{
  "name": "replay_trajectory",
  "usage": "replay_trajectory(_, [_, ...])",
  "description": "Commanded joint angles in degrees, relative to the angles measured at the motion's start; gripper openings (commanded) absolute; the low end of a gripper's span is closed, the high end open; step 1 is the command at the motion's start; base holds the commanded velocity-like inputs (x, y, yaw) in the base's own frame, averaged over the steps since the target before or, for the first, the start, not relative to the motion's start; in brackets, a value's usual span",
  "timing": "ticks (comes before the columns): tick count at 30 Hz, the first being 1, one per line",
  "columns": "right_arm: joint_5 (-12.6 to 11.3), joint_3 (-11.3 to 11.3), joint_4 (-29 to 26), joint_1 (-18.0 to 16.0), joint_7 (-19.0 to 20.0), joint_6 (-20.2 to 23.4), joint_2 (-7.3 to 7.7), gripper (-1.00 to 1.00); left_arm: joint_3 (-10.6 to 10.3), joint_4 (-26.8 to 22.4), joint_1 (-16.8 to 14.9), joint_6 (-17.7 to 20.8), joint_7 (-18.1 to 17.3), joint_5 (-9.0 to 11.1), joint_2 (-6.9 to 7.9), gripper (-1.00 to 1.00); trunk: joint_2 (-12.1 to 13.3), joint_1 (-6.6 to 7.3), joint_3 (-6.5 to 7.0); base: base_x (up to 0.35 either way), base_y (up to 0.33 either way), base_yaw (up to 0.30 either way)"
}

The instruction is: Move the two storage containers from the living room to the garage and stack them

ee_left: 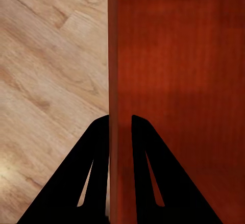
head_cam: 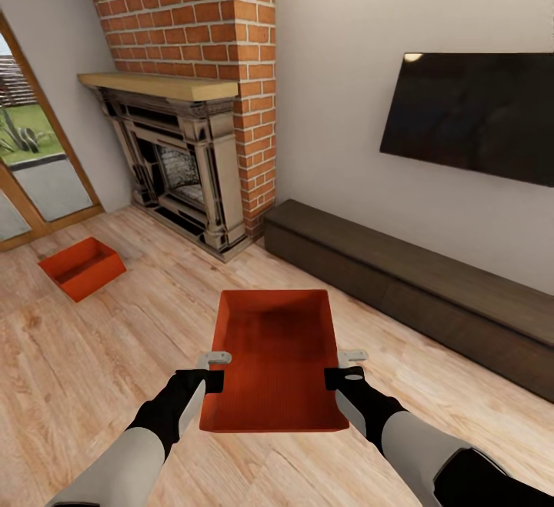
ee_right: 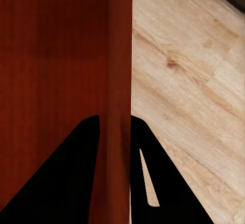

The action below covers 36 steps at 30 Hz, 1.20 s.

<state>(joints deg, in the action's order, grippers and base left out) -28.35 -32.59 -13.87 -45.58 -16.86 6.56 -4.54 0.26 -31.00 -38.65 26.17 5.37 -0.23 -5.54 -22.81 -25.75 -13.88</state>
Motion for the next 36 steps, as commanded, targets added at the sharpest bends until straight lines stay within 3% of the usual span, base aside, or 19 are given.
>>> replay_trajectory(1, [-1.1,-0.63,-0.02,-0.04,-0.36,0.39,-0.12,-1.0,0.1,-0.2,-0.03,0.46,1.4,-2.19,-0.09,-1.0,-0.11,-0.04,-0.02,0.0,0.0,0.0])
replay_trajectory(36, [-1.1,-0.63,-0.02,-0.04,-0.37,0.38,-0.12,-1.0,0.15,-0.2,-0.03,0.46,1.4,-2.14,-0.09,-1.0,-0.11,-0.04,3.18,0.0,0.0,0.0])
